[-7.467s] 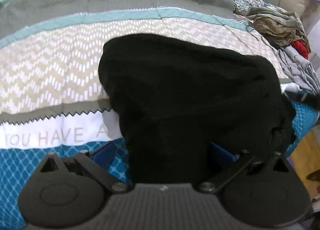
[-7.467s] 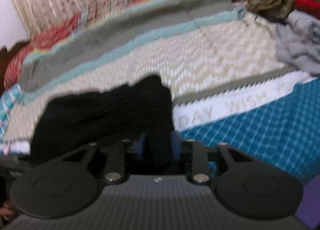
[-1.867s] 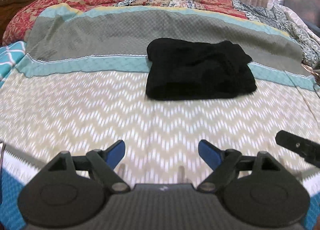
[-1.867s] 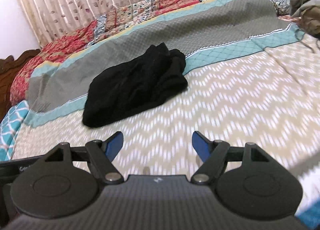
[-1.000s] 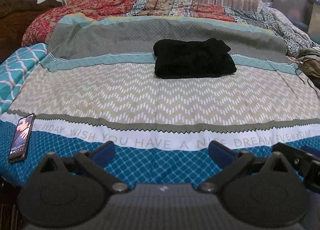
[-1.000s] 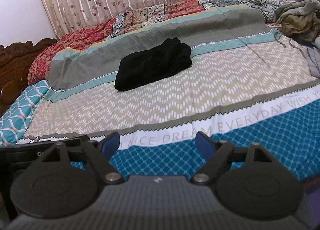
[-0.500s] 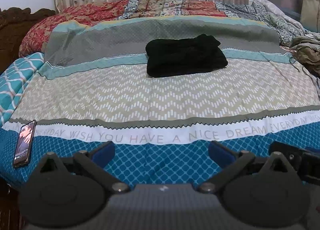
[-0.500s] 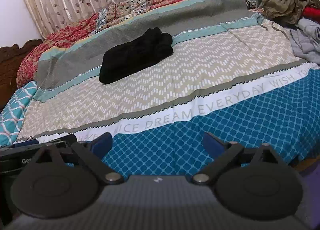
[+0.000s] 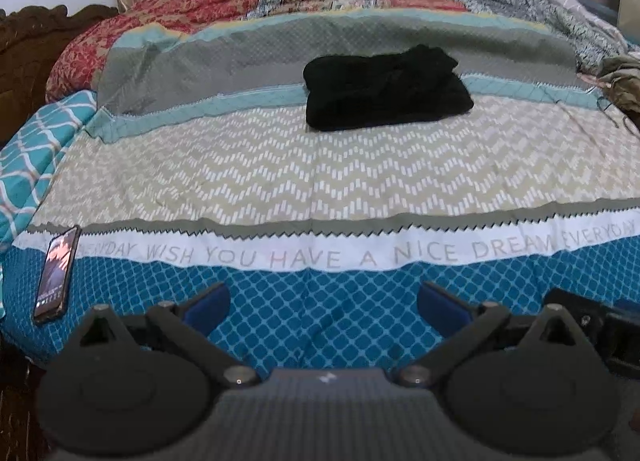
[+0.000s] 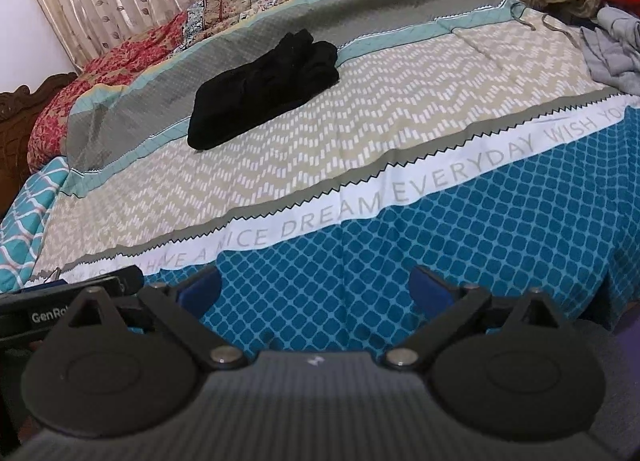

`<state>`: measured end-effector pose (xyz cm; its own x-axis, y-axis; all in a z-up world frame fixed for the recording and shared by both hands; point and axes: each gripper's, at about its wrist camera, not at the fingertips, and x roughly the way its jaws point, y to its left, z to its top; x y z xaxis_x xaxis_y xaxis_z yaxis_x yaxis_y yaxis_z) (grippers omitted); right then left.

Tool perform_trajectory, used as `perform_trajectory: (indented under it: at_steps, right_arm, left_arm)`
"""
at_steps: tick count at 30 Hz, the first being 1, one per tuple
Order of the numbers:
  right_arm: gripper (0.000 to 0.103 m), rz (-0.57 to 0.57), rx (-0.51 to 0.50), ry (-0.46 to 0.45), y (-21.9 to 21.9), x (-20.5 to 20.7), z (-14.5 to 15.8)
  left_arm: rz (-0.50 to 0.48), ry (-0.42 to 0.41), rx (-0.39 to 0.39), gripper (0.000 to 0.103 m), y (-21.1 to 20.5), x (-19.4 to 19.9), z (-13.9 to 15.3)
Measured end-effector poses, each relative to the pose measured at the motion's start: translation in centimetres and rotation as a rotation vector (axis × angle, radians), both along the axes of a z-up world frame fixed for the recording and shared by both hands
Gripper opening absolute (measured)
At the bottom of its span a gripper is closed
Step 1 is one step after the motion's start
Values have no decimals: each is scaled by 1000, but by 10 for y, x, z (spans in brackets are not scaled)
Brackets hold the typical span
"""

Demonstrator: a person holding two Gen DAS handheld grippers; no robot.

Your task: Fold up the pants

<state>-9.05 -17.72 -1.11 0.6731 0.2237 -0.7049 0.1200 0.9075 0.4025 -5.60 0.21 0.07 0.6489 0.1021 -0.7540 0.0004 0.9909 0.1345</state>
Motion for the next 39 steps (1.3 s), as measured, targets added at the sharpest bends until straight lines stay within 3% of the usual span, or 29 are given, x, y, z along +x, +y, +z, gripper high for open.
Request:
perform_trajectory:
  at_steps: [14, 39]
  right_arm:
    - [101, 23, -32, 4, 7, 6, -3]
    - [101, 23, -26, 27, 10, 8, -7]
  left_arm:
    - [28, 99, 16, 103, 5, 10, -17]
    - [19, 127, 4, 103, 6, 11, -24]
